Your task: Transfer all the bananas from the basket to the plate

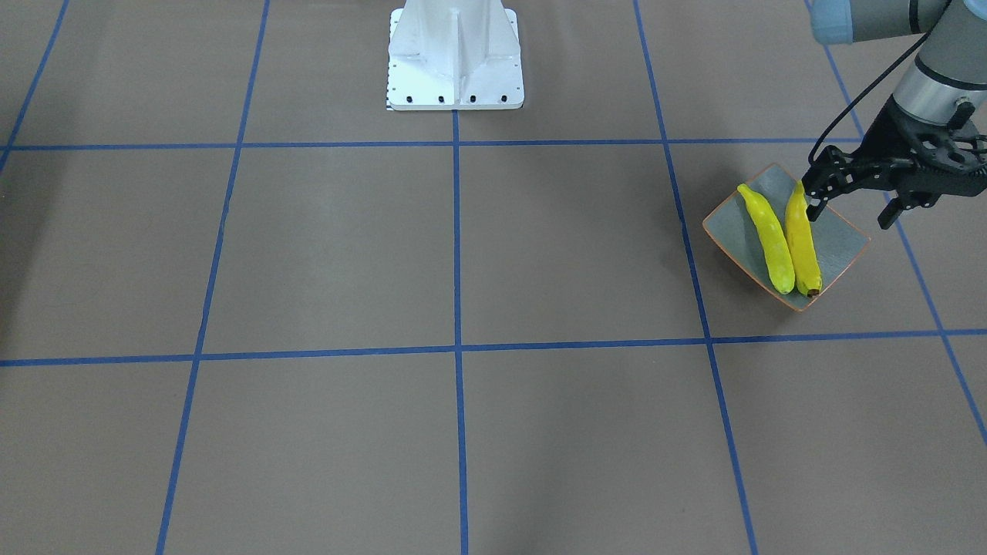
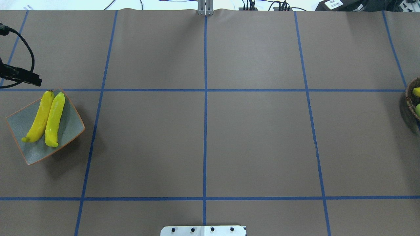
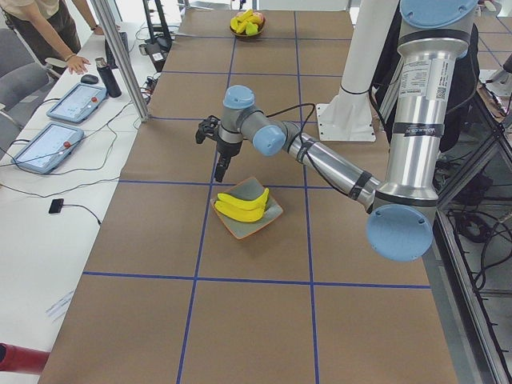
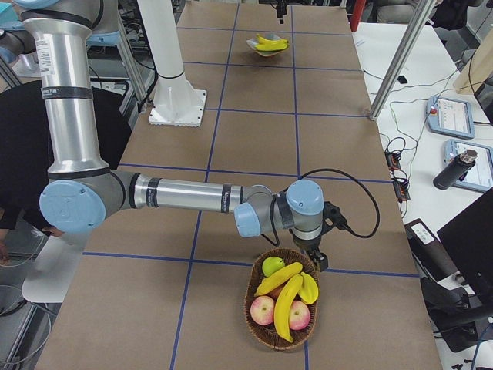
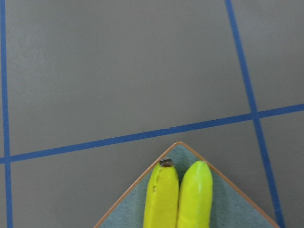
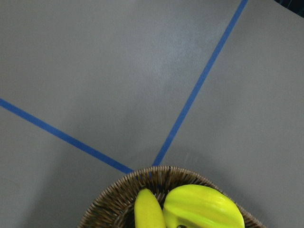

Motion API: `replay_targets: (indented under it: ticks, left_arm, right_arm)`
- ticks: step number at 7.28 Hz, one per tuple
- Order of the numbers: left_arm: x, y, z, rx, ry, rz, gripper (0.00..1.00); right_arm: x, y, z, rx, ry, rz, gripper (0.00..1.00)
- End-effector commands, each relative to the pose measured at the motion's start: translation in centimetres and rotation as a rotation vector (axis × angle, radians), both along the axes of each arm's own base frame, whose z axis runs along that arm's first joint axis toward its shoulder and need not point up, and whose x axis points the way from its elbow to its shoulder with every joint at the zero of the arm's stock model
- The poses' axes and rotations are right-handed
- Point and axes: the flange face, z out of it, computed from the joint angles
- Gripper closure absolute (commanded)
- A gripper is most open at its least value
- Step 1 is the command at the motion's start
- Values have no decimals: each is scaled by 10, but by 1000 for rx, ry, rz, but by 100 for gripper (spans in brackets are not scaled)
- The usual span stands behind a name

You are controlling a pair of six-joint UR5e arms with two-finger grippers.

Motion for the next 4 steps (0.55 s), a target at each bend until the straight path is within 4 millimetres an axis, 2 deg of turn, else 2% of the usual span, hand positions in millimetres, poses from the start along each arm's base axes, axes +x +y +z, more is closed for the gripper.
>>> replay_targets:
  ticks: [1,3,4]
  left_arm:
    - [-1,2,-7,12,8,1,0]
    - [-2,4,-11,20,12,1,0]
    - [-4,4,-12,22,12,-3,0]
  right_arm:
    - [6,19,39,44,45,-124,0]
    - [8,29,64,94,79,-202,0]
    - [10,33,86,108,113,-203,0]
